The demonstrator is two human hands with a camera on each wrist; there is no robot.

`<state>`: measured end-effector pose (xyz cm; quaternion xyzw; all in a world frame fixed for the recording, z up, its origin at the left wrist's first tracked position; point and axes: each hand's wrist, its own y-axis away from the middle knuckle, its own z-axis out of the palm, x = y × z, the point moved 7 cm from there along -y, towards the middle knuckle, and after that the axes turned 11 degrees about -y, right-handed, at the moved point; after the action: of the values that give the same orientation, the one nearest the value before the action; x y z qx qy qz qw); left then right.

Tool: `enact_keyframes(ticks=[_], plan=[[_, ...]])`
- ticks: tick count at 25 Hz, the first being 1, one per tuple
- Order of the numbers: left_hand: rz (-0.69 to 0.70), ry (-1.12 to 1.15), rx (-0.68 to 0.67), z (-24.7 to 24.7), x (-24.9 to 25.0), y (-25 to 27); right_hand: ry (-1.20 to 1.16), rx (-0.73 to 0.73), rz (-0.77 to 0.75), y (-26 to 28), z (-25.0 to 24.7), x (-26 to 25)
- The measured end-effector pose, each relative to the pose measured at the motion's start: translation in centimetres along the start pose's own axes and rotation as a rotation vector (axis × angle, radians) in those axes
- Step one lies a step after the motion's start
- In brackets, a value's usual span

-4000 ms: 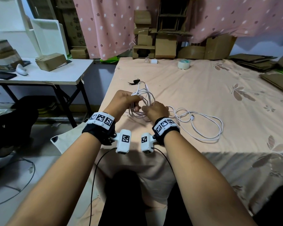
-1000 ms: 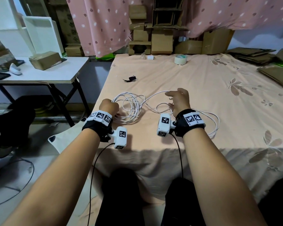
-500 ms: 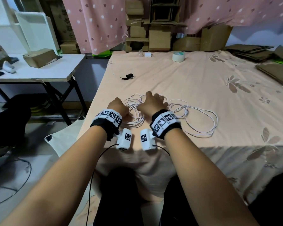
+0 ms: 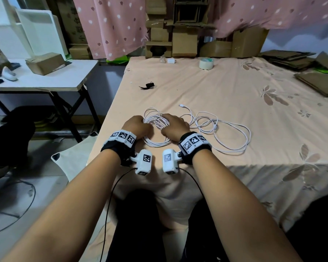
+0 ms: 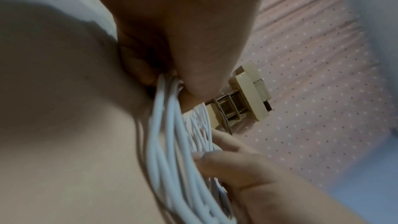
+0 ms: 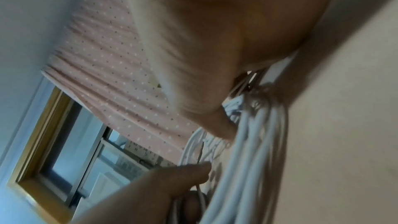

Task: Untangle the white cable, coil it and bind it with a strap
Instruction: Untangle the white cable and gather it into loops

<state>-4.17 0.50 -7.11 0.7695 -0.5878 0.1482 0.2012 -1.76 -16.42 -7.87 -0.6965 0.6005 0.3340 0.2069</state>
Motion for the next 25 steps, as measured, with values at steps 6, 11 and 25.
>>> enact_keyframes(ticks=[6, 11, 25], plan=[[0.007, 0.126, 0.025, -0.3, -0.4, 1.7, -0.467, 0.176, -0.045, 1.6, -0.3, 1.4], [0.051, 0.303, 0.095, 0.3, -1.2, 2.6, -0.506, 0.256, -0.099, 2.1, -0.4, 2.1], [0.12, 0.859, 0.298, 0.5, -2.8, 2.6, -0.569, 0.282, -0.167, 1.6, -0.2, 2.4]])
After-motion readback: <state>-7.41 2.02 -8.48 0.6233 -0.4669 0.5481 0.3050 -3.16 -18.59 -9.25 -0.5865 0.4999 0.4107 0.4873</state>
